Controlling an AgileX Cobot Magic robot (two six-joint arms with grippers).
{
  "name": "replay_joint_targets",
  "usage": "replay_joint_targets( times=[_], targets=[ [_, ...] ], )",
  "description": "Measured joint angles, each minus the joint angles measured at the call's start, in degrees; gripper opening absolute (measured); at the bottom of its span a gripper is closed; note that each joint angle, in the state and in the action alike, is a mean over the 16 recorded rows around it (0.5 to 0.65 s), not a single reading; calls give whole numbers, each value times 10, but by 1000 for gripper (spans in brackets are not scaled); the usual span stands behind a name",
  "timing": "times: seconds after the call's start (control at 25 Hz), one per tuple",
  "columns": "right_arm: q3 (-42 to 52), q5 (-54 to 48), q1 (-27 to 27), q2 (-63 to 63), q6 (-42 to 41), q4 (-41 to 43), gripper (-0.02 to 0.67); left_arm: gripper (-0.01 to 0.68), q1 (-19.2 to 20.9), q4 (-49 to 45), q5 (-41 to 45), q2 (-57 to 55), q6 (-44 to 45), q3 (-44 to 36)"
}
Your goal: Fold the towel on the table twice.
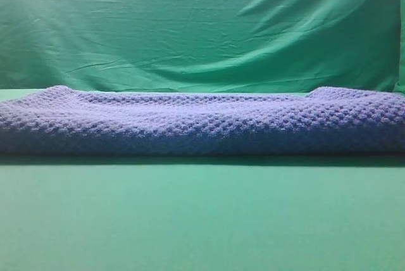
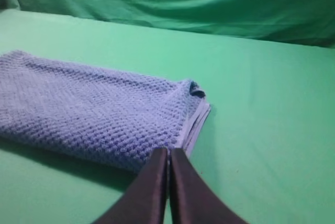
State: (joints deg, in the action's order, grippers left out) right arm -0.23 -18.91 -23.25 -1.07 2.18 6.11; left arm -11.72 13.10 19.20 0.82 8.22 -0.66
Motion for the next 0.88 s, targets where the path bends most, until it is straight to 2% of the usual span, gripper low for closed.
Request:
replay_joint_targets(
  times=[0.88],
  targets=[
    [16,-39,0,0,0,3,0,0,0,-20,5,0,18,-2]
  ],
)
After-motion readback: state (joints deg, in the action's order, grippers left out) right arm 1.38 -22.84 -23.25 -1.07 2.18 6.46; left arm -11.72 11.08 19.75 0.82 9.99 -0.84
